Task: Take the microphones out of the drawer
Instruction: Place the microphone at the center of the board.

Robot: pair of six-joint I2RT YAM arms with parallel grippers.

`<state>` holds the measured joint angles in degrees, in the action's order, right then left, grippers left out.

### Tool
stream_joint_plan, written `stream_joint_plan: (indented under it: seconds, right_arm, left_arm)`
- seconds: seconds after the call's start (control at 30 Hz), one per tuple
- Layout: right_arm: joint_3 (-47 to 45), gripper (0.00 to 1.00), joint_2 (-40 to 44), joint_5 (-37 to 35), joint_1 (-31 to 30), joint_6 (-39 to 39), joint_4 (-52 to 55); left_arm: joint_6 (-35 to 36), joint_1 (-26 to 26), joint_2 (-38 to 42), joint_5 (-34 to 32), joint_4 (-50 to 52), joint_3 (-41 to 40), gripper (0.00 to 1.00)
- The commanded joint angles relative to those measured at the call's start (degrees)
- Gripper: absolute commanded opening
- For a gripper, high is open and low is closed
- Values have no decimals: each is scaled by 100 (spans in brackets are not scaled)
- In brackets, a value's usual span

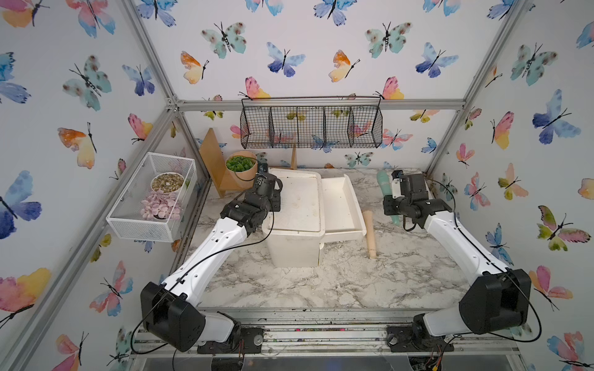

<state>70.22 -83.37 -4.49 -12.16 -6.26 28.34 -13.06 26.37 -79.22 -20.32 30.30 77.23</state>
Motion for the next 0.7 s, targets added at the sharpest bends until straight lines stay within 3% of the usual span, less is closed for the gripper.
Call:
stream_joint_plan:
  seconds: [0.0,0.67]
  right_arm:
    - [-268,16,-9,434,163,-164,-395]
    - [-1010,16,-1086,795,443,-261,-873]
  left_arm:
    - [441,-54,-81,-343,132,-121,0]
    - [462,-62,-49,-356,126,-147,0]
